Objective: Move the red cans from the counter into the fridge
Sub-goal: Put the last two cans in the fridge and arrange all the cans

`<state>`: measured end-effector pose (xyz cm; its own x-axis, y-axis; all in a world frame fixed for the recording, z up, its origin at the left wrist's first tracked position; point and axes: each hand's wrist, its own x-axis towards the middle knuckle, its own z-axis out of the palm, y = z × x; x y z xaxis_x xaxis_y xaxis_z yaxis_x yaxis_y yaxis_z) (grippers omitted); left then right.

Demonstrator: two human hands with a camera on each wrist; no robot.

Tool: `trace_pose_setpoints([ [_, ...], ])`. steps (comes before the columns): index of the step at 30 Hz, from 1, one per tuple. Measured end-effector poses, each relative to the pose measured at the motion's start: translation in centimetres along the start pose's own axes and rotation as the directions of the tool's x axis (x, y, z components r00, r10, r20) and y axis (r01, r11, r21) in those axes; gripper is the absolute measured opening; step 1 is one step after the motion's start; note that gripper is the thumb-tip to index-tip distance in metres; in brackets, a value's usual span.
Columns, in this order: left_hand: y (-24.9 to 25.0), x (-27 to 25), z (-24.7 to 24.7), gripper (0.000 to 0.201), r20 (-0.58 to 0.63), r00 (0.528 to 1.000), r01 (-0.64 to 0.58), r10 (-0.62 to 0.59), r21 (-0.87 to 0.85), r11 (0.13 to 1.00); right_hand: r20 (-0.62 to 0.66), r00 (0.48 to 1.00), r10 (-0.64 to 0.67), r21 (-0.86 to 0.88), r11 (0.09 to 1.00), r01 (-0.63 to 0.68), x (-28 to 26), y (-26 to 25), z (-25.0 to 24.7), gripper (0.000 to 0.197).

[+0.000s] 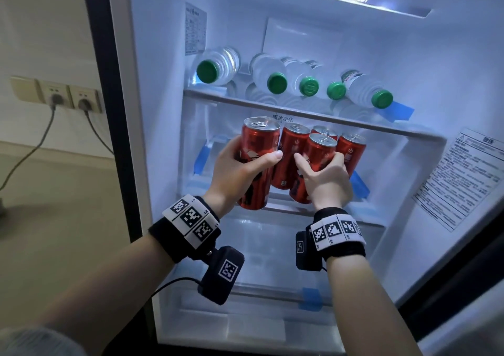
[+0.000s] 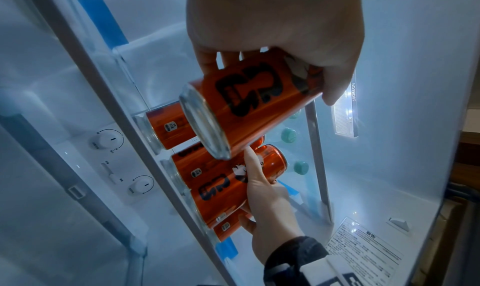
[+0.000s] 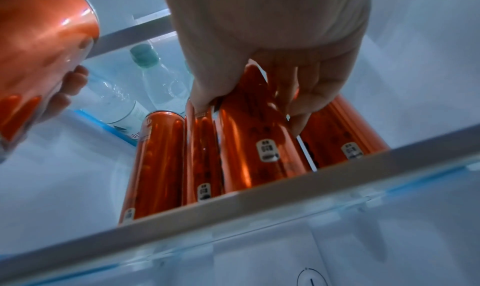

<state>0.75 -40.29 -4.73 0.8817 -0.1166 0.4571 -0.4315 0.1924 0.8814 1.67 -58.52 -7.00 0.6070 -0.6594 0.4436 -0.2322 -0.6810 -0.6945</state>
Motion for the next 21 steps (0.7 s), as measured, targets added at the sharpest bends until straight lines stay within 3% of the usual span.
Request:
trace_pose_setpoints([
  [16,-0.9,2.1,0.8,0.05,0.018,0.999,0.041,-0.041,0.01,0.999,-0.181,0.983,-0.013,-0.023,1.0,0.009,1.4,1.9,-0.4,0.091],
  [19,-0.7,2.4,1.2,0.041,0.028,0.998,0.06,-0.06,0.019,0.998,-0.263,0.96,-0.097,-0.05,0.995,0.086,1.4,2.3,-0.4,0.094],
  [21,-0.5,2.7,1.5,0.031,0.034,0.998,0.057,-0.058,0.028,0.998,-0.351,0.92,-0.175,-0.057,0.985,0.166,1.1,2.2,-0.3,0.085],
])
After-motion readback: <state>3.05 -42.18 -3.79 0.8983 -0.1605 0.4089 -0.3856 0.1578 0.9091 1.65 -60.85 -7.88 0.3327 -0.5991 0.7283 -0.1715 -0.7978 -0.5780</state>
